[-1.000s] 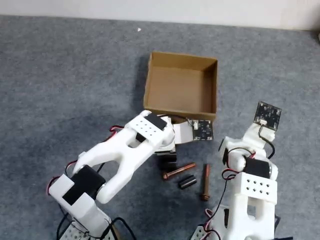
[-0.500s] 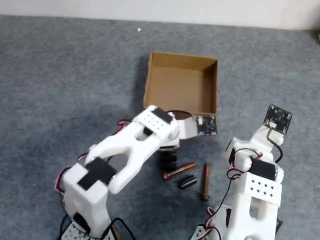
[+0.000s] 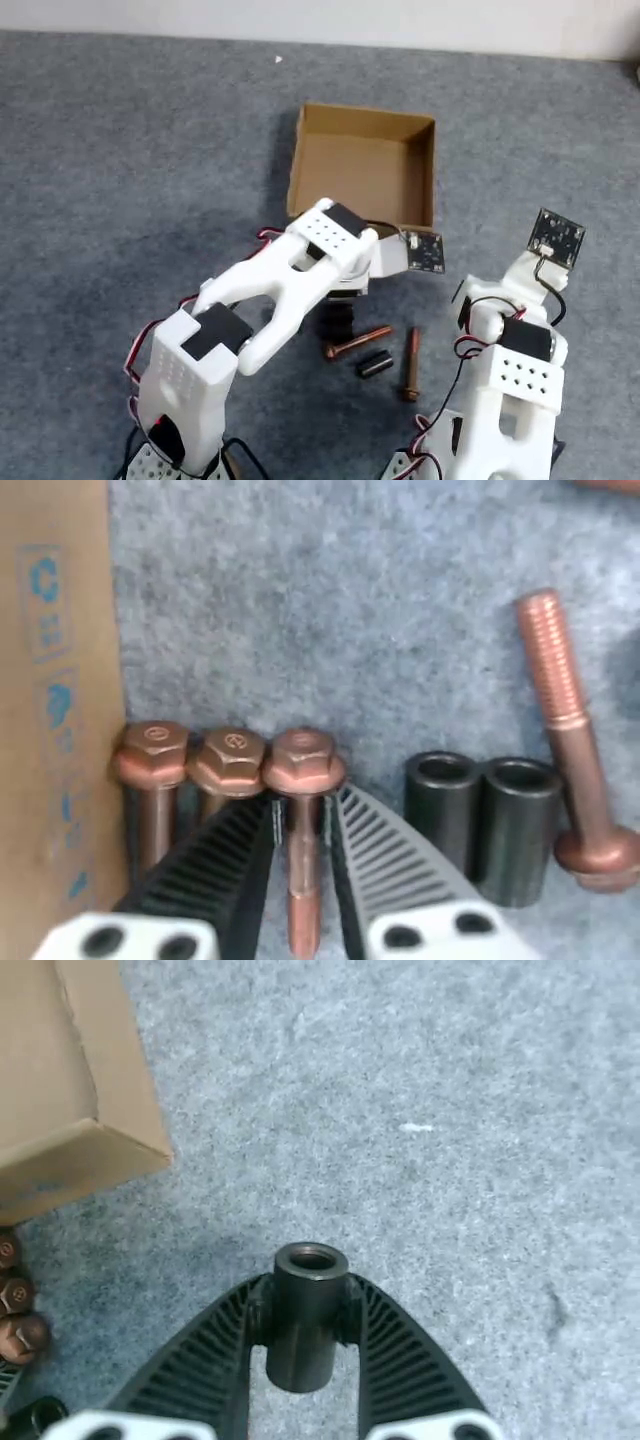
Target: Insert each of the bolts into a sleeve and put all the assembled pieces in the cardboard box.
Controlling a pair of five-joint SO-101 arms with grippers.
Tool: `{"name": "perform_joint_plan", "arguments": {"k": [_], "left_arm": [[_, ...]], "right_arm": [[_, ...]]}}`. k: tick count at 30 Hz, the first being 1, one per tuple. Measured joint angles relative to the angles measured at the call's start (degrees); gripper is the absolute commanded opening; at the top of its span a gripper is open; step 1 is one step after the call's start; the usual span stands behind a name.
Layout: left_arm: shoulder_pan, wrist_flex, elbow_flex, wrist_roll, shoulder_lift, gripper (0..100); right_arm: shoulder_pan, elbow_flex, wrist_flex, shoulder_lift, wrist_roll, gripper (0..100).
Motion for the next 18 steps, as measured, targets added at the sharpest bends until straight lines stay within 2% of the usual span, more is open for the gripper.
{"name": "perform_joint_plan", "arguments": {"k": [3,11,14,18], "left_arm": [[0.0,0.0,0.35,0.44,-0.97,0],[-0.35,0.0,7.82,9.85,-14.51,1],[-0.18,0.0,10.46,14.33,-21.1,1],[-0.09,0.09,13.45,23.82,-28.48,1]], "right_arm": [[0.0,0.0,0.0,0.0,0.0,0.4],[0.0,0.0,0.0,0.0,0.0,0.4],[-0.7,0.0,0.09,0.0,-0.53,0.4],[-4.75,-1.76,3.25,0.0,-5.1,0.4]]}}
